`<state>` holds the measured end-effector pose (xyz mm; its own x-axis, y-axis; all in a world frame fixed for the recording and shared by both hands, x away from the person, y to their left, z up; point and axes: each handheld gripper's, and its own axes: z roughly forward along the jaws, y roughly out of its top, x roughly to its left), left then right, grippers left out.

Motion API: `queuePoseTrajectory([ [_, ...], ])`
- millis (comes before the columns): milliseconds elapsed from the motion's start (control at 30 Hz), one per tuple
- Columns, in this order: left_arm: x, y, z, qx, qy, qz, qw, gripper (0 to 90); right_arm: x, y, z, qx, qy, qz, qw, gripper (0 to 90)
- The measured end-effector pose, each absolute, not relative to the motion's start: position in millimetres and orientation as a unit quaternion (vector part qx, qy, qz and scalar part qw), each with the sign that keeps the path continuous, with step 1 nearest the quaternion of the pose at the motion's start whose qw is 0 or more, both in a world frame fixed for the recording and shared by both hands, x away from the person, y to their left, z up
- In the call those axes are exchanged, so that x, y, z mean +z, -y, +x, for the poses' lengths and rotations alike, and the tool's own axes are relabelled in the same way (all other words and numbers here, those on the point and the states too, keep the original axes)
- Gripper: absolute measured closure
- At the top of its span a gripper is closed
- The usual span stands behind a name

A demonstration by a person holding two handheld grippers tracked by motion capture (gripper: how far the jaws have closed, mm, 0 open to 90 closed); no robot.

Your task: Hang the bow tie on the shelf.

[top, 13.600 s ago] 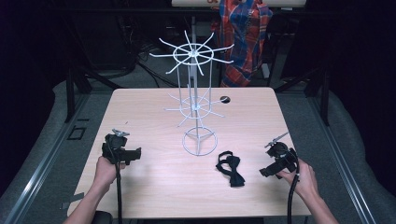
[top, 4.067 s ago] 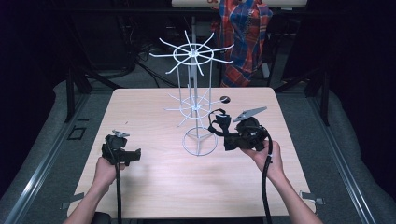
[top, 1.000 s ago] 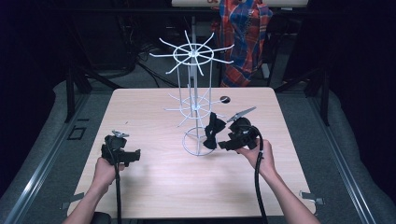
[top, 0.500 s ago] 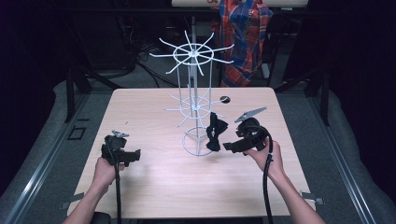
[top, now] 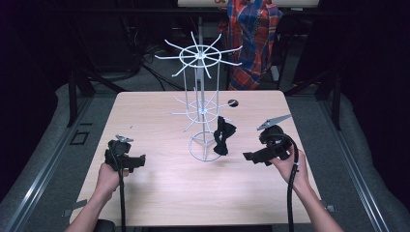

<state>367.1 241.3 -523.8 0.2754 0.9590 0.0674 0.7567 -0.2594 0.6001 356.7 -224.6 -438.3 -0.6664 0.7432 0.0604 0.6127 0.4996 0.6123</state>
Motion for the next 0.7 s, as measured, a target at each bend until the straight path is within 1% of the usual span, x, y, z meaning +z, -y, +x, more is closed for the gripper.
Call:
queuePoseTrajectory([
  [333,-522.9,-240.4,366.4,0.216,-0.563,0.763,0.235,15.6,-457.7,246.8,340.9,0.267,-0.860,0.418,0.123,8.2],
  [467,-523.3,-240.3,366.6,0.216,-0.564,0.762,0.233,15.6,-468.9,255.9,333.7,0.247,-0.858,0.435,0.118,8.3],
  [533,-523.2,-240.1,366.9,0.217,-0.562,0.763,0.232,15.6,-476.0,256.7,329.1,0.214,-0.869,0.427,0.131,7.8],
  [700,-524.1,-238.0,367.9,0.216,-0.564,0.763,0.231,15.6,-490.3,251.2,324.7,0.149,-0.892,0.403,0.141,2.1],
])
